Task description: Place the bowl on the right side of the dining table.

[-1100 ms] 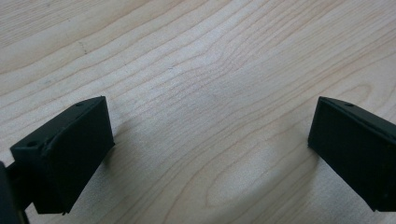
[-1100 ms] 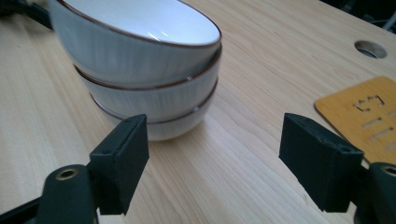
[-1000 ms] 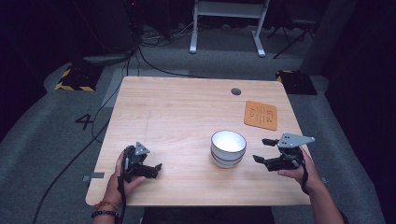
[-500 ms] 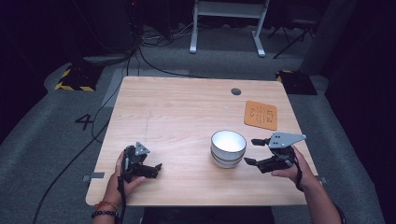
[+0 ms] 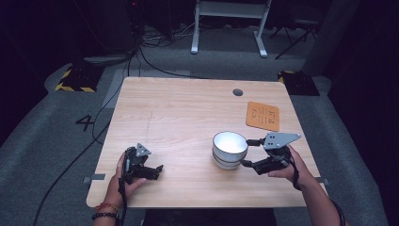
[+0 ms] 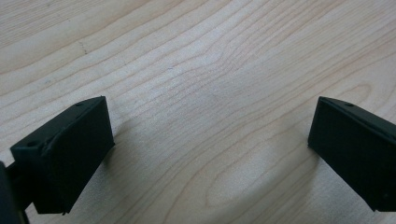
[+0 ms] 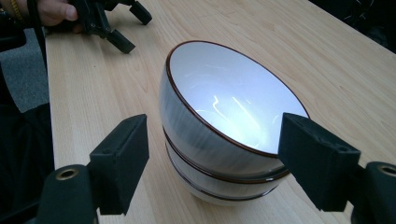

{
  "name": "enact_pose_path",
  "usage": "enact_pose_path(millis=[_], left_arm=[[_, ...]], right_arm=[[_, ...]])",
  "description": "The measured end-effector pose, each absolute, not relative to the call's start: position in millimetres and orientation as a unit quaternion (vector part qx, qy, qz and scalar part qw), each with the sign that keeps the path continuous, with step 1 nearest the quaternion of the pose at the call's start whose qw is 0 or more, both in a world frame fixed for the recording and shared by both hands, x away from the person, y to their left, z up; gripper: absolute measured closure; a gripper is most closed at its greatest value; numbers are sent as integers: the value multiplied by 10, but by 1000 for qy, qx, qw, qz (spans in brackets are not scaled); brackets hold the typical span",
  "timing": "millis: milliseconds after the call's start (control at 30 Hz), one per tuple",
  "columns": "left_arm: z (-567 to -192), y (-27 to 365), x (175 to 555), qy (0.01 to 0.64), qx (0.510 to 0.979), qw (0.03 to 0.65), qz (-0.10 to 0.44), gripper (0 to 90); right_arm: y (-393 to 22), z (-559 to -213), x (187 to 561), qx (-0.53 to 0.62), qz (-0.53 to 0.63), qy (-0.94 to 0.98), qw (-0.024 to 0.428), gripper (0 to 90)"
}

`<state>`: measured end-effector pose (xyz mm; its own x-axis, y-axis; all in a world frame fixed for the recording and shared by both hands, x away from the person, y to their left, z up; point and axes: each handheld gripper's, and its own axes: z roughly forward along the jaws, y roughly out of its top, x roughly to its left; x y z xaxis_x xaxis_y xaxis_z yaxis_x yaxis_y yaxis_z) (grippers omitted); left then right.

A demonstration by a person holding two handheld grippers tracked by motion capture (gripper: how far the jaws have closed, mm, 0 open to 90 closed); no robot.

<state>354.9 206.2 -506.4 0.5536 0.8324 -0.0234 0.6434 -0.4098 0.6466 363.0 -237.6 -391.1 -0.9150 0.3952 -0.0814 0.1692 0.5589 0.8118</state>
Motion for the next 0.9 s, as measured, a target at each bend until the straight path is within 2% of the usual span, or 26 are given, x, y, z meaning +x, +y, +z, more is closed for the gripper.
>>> enact_pose_path(millis=[367,667,900], left_arm=[[-5064,2062,3549,447,825,309,153,1],[-5063,2064,3550,446,826,308,153,1],[-5063,2062,3549,447,826,309,153,1]], right_arm=[[-2224,-3932,3660,149,428,883,123,254],[-2091,-3995,3727,148,434,883,101,280],[-1989,-4042,3767,138,419,894,83,341]])
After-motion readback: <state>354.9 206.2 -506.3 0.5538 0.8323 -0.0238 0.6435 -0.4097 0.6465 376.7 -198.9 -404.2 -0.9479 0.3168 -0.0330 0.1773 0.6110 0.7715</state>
